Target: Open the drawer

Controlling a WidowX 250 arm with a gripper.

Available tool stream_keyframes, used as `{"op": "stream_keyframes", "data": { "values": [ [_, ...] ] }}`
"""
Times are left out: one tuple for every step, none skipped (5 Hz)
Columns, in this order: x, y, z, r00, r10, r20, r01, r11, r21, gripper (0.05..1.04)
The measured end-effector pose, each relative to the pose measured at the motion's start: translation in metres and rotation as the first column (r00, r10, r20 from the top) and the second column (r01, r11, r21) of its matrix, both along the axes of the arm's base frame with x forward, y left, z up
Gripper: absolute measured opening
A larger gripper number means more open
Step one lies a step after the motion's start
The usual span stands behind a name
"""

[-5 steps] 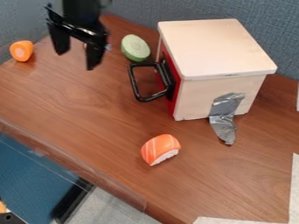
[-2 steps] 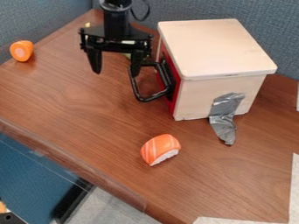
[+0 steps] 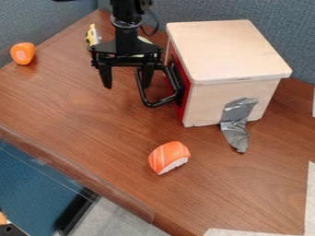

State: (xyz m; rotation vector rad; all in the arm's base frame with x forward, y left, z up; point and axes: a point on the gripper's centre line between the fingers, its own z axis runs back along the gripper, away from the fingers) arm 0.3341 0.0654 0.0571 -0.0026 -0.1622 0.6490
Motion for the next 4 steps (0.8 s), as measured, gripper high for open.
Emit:
{"op": "stream_keyframes", "data": {
  "values": [
    [0.004, 0.001, -0.008, 0.999, 0.037, -0.015, -0.037, 0.999, -0.022, 0.999],
    [0.008, 0.000, -0.009, 0.998, 0.064, -0.014, -0.064, 0.998, -0.029, 0.999],
    [0.008, -0.006, -0.018, 0.995, 0.087, -0.039, -0.089, 0.995, -0.037, 0.990],
    [0.008, -0.008, -0.026, 0.993, 0.107, -0.054, -0.109, 0.993, -0.036, 0.900]
  ]
}}
